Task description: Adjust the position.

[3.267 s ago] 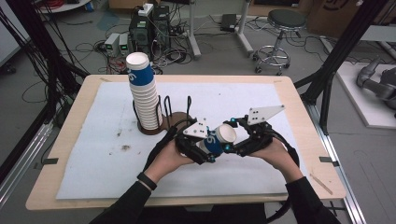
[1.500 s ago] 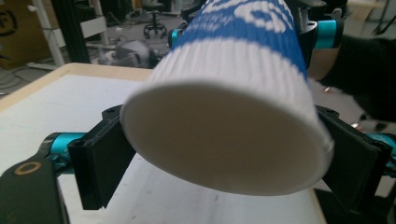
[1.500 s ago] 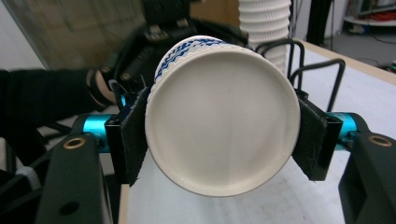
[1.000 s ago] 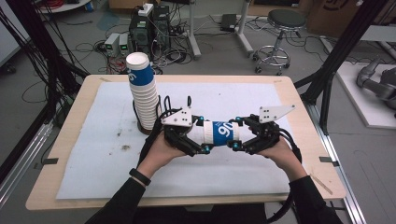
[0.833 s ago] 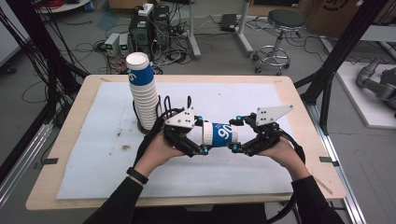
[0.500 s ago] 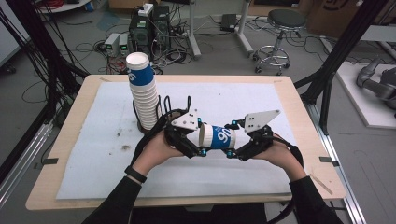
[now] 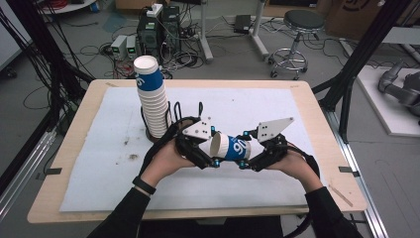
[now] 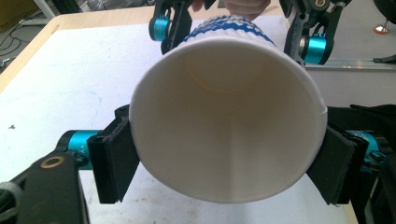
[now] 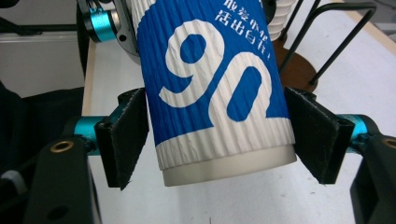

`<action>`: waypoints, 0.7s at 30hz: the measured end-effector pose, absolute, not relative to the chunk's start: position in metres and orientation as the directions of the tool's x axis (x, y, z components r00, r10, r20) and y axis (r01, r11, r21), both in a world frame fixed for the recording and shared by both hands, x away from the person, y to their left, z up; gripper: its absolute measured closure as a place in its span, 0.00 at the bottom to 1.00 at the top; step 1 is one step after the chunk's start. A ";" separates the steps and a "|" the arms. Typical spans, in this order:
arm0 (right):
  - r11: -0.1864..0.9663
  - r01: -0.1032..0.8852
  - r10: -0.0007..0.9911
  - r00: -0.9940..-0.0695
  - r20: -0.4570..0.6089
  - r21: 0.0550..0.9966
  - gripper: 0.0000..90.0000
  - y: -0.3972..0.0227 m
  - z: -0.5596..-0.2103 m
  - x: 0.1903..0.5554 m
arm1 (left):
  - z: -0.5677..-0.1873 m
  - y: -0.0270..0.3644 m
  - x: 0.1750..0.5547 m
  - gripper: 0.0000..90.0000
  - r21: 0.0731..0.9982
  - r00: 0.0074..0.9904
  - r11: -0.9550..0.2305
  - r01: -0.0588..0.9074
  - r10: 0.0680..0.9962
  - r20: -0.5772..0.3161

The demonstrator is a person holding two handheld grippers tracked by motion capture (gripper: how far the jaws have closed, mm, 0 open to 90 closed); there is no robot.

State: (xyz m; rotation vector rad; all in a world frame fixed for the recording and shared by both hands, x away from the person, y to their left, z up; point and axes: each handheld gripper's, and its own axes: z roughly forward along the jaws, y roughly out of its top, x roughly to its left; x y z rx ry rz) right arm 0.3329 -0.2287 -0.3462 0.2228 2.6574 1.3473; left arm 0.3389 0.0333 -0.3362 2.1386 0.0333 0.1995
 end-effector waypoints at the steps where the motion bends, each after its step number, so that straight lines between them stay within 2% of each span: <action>1: 0.585 0.063 0.198 -0.978 -0.067 0.809 0.29 -0.229 -0.346 0.333 | -0.336 0.034 0.339 0.23 0.838 0.987 -0.543 -0.053 0.100 0.127; 5: 0.575 0.051 0.180 -0.982 -0.065 0.817 0.33 -0.232 -0.345 0.333 | -0.334 0.037 0.340 0.24 0.857 0.990 -0.513 -0.059 0.083 0.117; 13: 0.454 0.071 0.143 -0.990 0.007 0.888 0.34 -0.241 -0.345 0.335 | -0.332 0.043 0.342 0.18 0.935 0.994 -0.354 -0.021 0.089 0.056; 18: 0.377 0.085 0.128 -0.991 0.040 0.922 0.34 -0.246 -0.341 0.336 | -0.338 0.045 0.345 0.10 0.969 0.993 -0.239 0.061 0.108 -0.036; 21: 0.339 0.098 0.122 -0.991 0.060 0.936 0.34 -0.249 -0.341 0.337 | -0.340 0.043 0.346 0.09 0.979 0.992 -0.181 0.090 0.102 -0.072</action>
